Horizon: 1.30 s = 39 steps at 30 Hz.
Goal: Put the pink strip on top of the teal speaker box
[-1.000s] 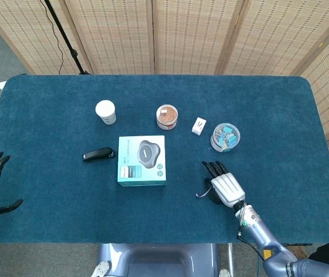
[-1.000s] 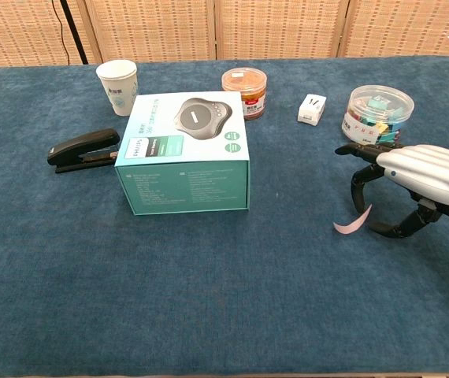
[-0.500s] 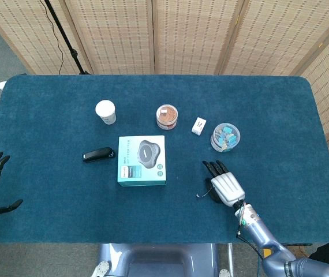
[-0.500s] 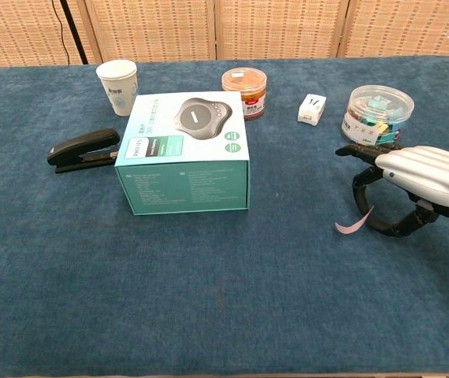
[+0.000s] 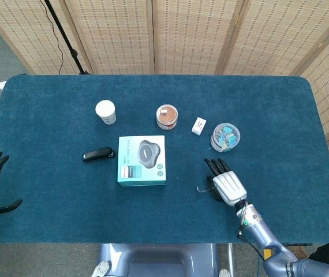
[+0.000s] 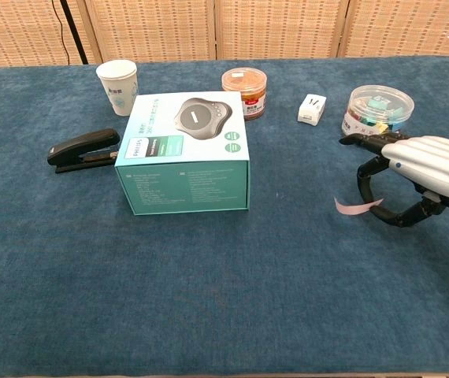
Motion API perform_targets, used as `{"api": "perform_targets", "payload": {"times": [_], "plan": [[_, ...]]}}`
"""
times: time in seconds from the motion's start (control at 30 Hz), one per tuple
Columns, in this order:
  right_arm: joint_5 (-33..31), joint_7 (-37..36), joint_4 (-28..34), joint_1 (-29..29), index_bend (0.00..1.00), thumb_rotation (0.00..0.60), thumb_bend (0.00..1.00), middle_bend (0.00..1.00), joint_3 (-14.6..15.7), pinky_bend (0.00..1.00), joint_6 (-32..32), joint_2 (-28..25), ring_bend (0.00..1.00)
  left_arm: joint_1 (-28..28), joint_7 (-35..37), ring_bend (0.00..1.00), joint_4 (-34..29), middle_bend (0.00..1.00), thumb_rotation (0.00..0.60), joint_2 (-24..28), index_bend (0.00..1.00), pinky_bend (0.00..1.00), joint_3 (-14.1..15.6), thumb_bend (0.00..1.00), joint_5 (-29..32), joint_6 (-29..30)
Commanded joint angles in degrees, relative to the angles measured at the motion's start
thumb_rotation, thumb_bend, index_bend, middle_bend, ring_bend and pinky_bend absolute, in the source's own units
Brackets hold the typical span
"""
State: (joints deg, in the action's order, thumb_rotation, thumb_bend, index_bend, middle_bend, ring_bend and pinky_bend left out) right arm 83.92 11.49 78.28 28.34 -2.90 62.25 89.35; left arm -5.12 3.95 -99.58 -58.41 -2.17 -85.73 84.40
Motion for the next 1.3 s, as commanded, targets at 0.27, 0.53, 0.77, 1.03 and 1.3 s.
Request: {"api": "perform_targets", "payload": {"times": [0.27, 0.53, 0.77, 1.03, 1.3], "plan": [[3.4, 2.7, 5.3, -1.2, 0.58, 0.600, 0.59, 0.00, -2.1, 0.00, 7.7, -4.3, 0.00, 0.2, 0.1, 0.00, -0.1, 0.00, 0.600, 0.0, 0.00, 0.00, 0.2, 0.00, -0.5, 0.3], [2.6, 11.6, 7.1, -0.2, 0.60, 0.600, 0.65, 0.00, -5.9, 0.00, 10.7, -3.8, 0.00, 0.4, 1.0, 0.00, 0.0, 0.00, 0.600, 0.3, 0.00, 0.00, 0.3, 0.00, -0.8, 0.6], [1.3, 19.5, 8.8, 3.0, 0.62, 0.600, 0.65, 0.00, -9.5, 0.00, 10.3, -1.8, 0.00, 0.3, 2.3, 0.00, 0.2, 0.00, 0.600, 0.8, 0.00, 0.00, 0.3, 0.00, -1.0, 0.5], [-0.9, 29.1, 7.4, 10.0, 0.63, 0.600, 0.66, 0.00, -13.3, 0.00, 5.5, 2.4, 0.00, 0.1, 3.4, 0.00, 0.4, 0.00, 0.600, 1.2, 0.00, 0.00, 0.2, 0.00, -0.6, -0.1], [-0.9, 33.8, 3.2, 14.3, 0.63, 0.600, 0.68, 0.00, -14.8, 0.00, 6.0, 7.2, 0.00, -0.1, 3.7, 0.00, 0.3, 0.00, 0.600, 1.3, 0.00, 0.00, 0.2, 0.00, -0.5, -0.5]]}}
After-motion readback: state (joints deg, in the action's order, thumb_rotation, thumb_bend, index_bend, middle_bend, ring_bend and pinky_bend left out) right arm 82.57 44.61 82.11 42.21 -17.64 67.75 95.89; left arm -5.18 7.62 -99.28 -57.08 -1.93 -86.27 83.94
